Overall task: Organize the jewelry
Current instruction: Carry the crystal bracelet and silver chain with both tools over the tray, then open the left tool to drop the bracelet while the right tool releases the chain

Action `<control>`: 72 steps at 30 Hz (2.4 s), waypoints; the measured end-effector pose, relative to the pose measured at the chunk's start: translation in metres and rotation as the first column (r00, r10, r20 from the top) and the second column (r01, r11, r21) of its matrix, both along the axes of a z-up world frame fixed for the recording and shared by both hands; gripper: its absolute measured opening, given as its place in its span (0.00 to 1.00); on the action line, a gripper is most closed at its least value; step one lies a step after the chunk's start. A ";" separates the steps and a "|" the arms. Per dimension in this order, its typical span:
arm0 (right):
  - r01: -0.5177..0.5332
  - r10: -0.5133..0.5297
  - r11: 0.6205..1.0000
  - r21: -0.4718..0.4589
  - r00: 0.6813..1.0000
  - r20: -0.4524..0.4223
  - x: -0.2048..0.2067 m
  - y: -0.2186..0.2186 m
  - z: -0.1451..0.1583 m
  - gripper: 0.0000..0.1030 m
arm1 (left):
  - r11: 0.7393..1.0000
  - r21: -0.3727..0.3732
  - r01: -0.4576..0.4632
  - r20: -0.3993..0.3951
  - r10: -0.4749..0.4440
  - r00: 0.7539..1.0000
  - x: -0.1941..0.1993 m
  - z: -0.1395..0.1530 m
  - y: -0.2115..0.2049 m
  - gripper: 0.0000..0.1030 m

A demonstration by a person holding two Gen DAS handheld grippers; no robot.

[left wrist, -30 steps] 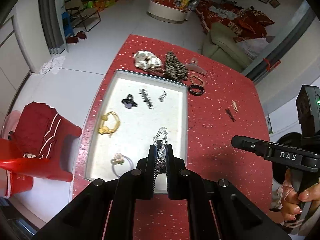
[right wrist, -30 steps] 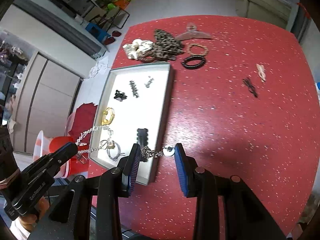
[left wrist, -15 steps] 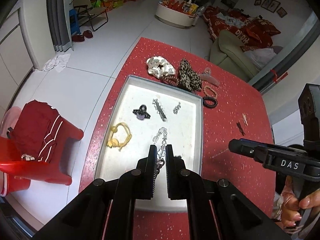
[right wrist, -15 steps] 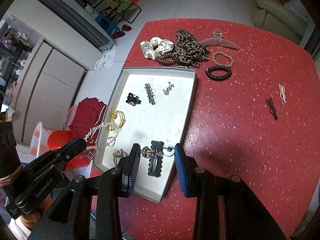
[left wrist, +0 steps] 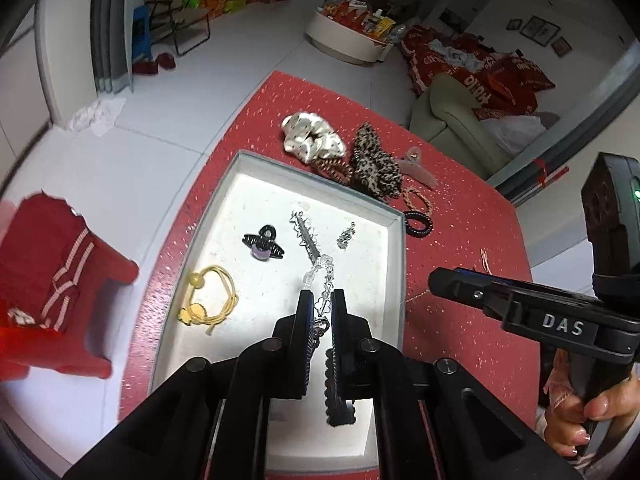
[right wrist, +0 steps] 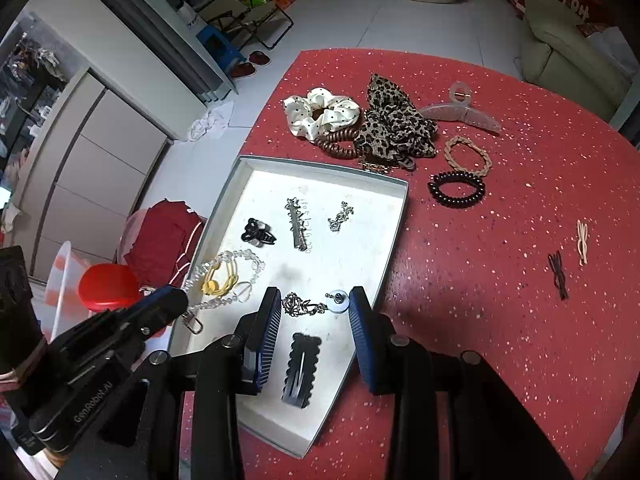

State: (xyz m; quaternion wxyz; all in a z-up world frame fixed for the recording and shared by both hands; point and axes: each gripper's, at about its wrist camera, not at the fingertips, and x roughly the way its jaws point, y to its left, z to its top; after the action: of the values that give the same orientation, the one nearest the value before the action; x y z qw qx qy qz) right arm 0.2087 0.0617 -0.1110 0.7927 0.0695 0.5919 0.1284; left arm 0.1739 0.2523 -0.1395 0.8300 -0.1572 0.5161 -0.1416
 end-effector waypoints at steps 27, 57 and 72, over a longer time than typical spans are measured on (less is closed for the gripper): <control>-0.084 0.079 0.994 -0.073 0.995 -0.067 0.032 0.028 -0.086 0.37 | 0.972 0.232 -0.043 -0.142 0.077 0.987 0.009 -0.083 0.008 0.10; -0.122 0.120 0.970 -0.209 0.993 -0.022 0.030 0.050 -0.106 0.38 | 0.951 0.306 -0.052 -0.124 0.094 0.988 0.002 -0.071 0.002 1.00; -0.123 0.114 0.979 -0.161 0.991 -0.065 0.036 0.050 -0.108 0.58 | 0.924 0.379 -0.051 -0.114 0.101 0.988 -0.004 -0.066 0.001 1.00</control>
State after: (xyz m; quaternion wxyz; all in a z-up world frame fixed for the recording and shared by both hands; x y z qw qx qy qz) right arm 0.2444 0.1119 -0.2190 0.7701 -0.0281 0.6252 0.1238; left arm 0.1699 0.2532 -0.2054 0.8137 -0.0244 0.5808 0.0027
